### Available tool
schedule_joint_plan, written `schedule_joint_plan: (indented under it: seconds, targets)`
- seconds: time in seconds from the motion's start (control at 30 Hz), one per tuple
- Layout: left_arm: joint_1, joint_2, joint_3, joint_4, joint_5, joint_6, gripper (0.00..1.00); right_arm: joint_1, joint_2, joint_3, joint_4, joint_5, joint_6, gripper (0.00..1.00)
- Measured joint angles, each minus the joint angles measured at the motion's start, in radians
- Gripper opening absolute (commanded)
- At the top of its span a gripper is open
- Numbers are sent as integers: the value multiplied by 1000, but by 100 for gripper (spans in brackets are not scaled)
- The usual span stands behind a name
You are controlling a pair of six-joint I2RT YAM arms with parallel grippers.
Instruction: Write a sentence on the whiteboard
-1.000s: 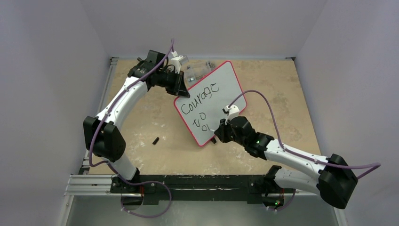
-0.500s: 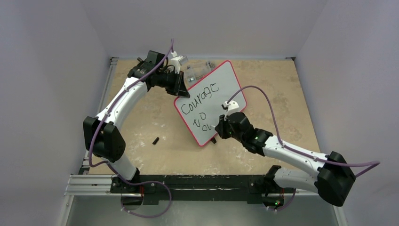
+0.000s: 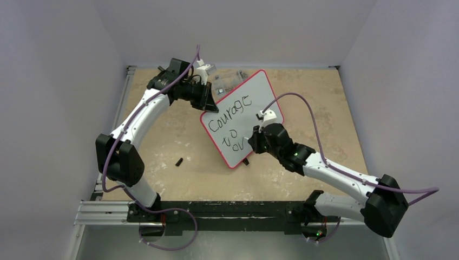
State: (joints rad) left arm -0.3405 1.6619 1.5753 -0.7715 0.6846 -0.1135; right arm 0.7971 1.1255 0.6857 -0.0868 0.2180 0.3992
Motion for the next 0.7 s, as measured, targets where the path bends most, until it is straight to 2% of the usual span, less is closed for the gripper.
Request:
schedule_joint_plan:
  seconds: [0.3, 0.7]
  targets:
    - [0, 0, 0, -1, 0, 0, 0, -7, -106, -22, -9, 2, 4, 0]
    - [0, 0, 0, -1, 0, 0, 0, -12, -73, -64, 2, -4, 12, 0]
